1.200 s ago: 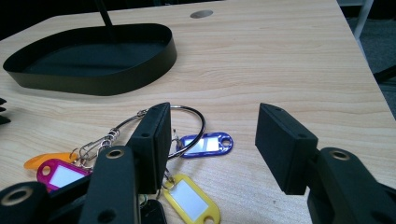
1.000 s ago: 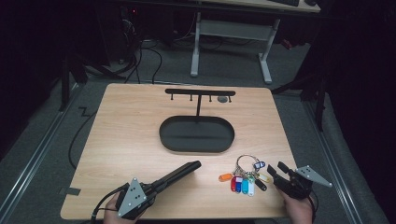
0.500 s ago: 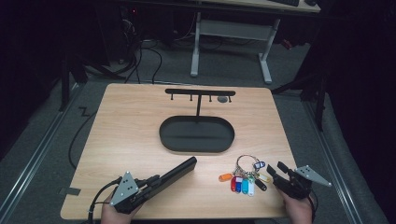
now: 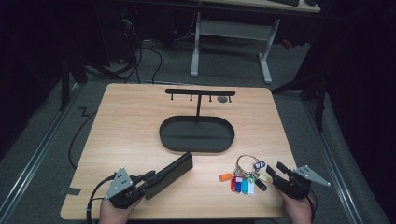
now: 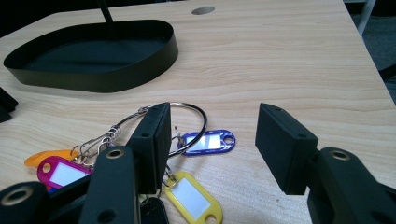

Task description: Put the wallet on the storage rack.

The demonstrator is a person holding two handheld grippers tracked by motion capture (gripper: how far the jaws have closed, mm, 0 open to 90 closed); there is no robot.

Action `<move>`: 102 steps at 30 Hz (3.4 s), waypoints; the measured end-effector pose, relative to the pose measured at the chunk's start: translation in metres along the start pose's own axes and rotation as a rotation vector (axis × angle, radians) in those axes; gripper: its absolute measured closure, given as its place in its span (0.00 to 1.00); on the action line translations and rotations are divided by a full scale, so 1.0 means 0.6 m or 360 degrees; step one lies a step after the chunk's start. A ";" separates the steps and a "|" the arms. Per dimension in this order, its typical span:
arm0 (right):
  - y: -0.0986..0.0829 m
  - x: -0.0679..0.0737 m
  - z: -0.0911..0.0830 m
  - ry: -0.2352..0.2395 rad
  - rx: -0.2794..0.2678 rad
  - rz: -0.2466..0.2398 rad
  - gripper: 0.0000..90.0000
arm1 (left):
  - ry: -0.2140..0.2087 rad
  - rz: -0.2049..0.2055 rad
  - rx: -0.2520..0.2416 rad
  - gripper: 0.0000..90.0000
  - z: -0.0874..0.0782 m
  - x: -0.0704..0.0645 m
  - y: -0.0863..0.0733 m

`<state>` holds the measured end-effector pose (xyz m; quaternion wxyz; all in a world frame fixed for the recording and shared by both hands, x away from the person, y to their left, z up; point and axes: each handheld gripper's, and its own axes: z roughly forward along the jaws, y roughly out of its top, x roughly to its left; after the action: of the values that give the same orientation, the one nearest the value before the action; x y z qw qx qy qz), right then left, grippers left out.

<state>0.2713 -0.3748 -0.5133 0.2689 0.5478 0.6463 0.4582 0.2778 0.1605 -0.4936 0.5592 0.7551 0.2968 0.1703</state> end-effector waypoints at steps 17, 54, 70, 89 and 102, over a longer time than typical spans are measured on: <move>0.000 -0.001 0.001 0.0007 0.0003 0.0015 0.51 | 0.0024 0.0071 0.0085 0.68 0.009 -0.009 -0.004; 0.005 0.002 0.000 0.0068 -0.0028 0.0013 0.51 | 0.0079 0.0378 0.0691 0.52 0.040 -0.026 0.084; 0.003 0.002 0.002 0.0077 -0.0019 0.0027 0.51 | 0.0026 0.0330 0.1129 0.56 0.080 -0.015 0.107; 0.004 0.000 0.002 0.0086 -0.0020 0.0028 0.51 | -0.0097 0.0372 0.1482 0.67 0.113 -0.012 0.148; 0.004 0.000 0.003 0.0087 -0.0014 0.0030 0.51 | -0.0106 0.0512 0.1505 0.83 0.115 -0.021 0.151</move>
<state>0.2737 -0.3745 -0.5119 0.2492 0.5399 0.6461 0.4785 0.3322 0.0831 -0.4287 0.1314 0.9672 0.2034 0.0770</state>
